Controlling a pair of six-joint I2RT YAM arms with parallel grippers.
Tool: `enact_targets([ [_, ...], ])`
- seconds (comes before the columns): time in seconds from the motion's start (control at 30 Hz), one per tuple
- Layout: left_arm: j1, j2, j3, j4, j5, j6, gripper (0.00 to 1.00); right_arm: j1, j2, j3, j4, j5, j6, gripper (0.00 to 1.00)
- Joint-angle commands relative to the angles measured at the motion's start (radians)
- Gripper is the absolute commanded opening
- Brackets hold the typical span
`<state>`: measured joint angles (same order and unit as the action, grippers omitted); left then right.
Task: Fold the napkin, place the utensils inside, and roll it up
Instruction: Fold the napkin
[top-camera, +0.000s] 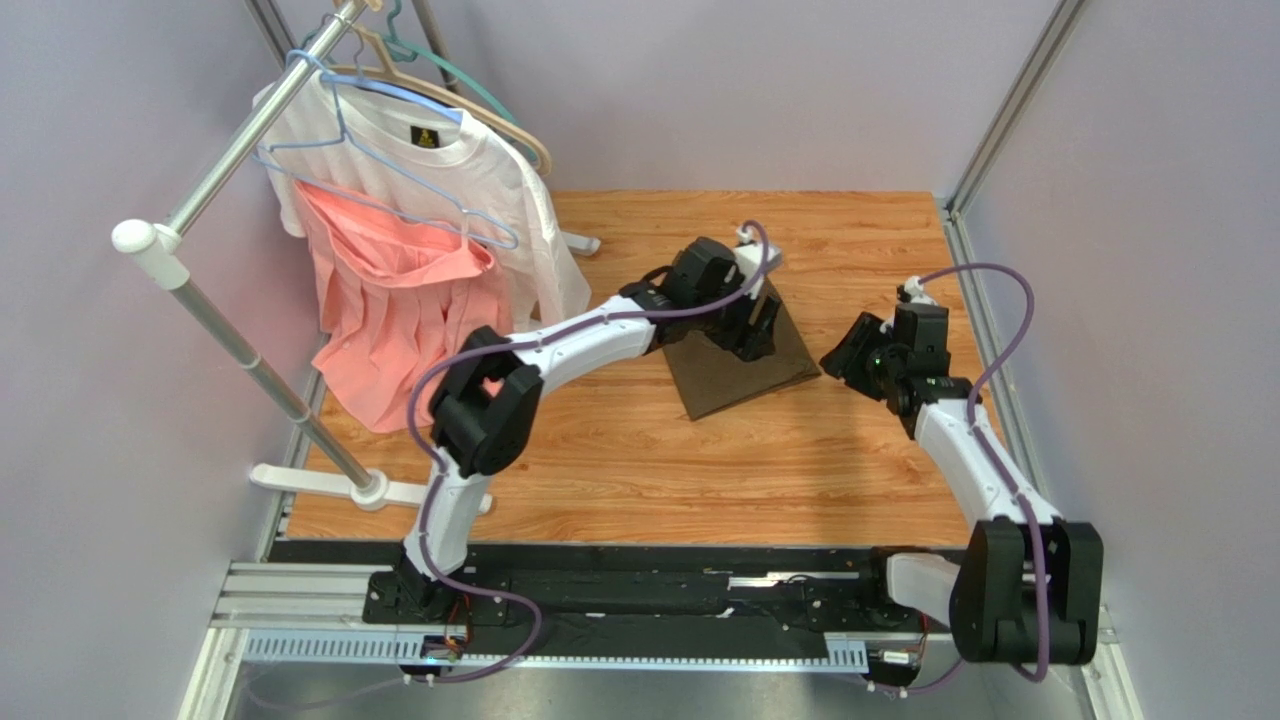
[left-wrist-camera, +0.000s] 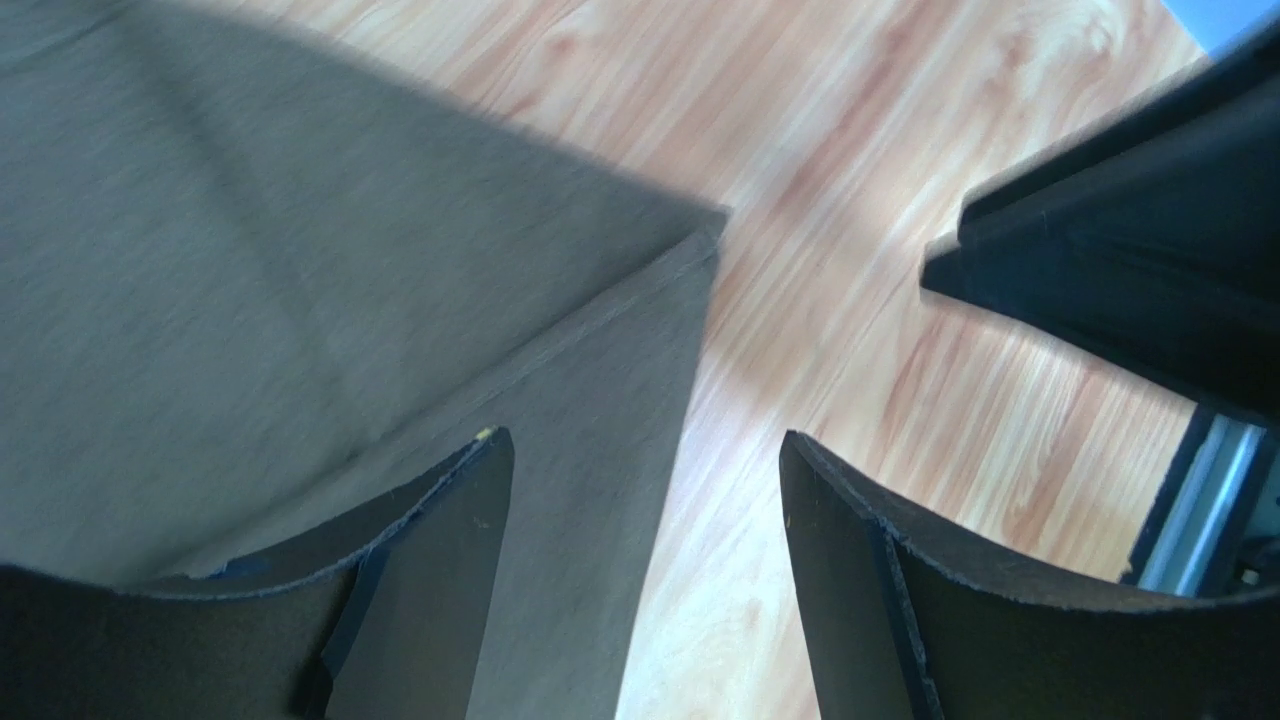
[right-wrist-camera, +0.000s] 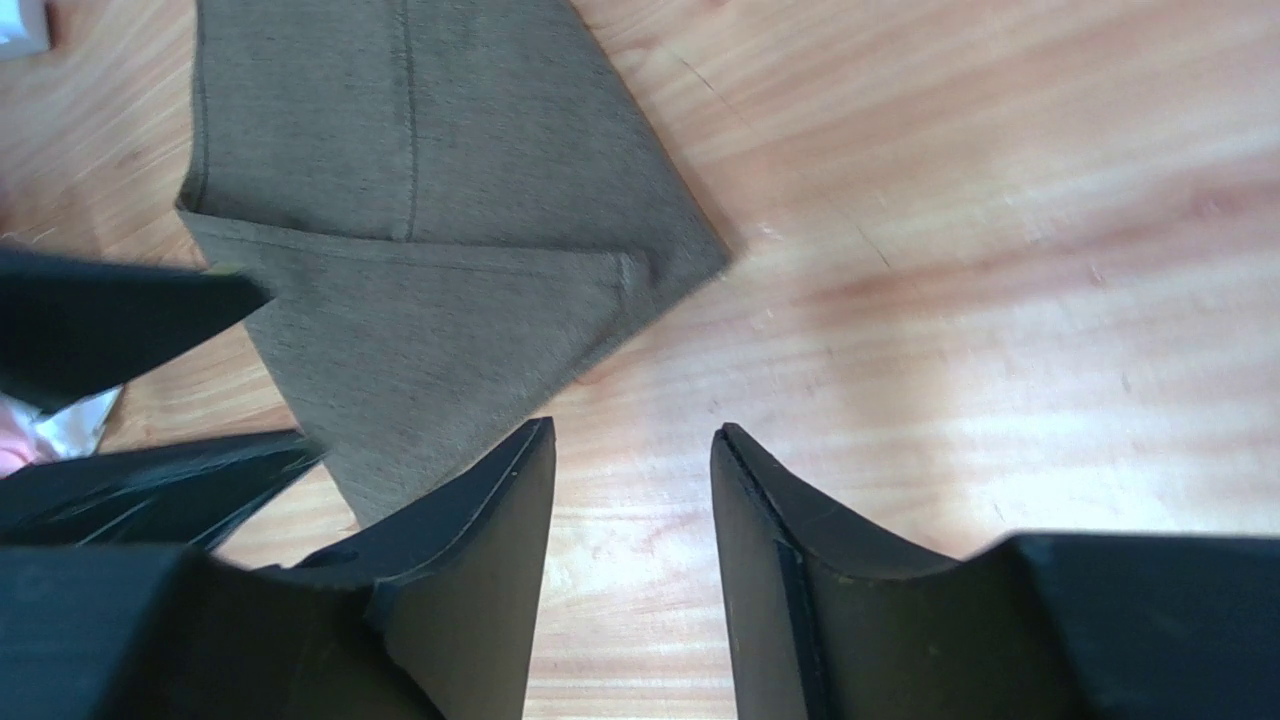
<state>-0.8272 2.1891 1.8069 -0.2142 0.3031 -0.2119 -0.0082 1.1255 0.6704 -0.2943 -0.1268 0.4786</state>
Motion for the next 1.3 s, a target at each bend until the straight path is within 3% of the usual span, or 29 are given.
enact_targets([
  [0.0,0.054,-0.195,-0.193,0.079,-0.105,-0.102,0.75,-0.033,0.126,0.142,0.043,-0.149,-0.11,0.48],
  [0.13,0.098,-0.279,-0.395,0.116,-0.107,-0.187,0.76,-0.044,0.261,0.221,0.044,-0.214,-0.17,0.5],
  [0.33,0.132,-0.338,-0.532,0.17,-0.071,-0.248,0.76,-0.045,0.422,0.3,0.034,-0.249,-0.245,0.51],
  [0.67,0.174,-0.325,-0.606,0.208,-0.07,-0.31,0.76,-0.045,0.508,0.294,0.037,-0.24,-0.29,0.51],
  [1.27,0.224,-0.298,-0.584,0.23,-0.048,-0.253,0.74,-0.047,0.606,0.345,-0.017,-0.224,-0.305,0.47],
])
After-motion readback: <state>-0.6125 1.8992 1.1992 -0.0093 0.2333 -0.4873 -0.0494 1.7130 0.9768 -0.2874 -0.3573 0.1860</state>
